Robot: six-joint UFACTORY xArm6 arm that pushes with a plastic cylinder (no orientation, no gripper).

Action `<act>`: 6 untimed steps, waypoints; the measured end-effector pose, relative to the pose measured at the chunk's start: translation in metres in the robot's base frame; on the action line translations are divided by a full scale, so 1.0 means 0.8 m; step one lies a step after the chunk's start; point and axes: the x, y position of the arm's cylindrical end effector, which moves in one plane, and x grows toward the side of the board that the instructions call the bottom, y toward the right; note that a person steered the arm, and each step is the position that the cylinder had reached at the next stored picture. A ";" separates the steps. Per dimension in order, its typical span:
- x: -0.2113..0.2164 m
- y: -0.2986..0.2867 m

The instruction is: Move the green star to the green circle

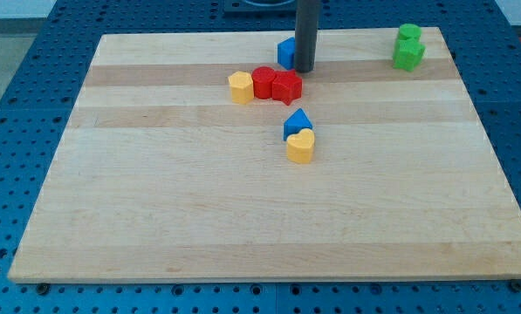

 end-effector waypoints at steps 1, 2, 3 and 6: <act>-0.010 -0.002; -0.019 -0.010; -0.013 -0.006; 0.103 0.032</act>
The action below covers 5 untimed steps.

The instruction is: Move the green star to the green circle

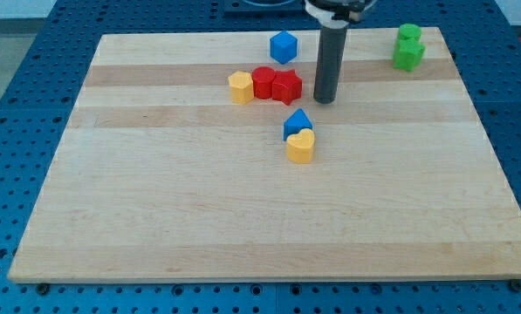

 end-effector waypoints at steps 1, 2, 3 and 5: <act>0.005 -0.023; 0.005 -0.044; 0.002 -0.060; -0.018 -0.062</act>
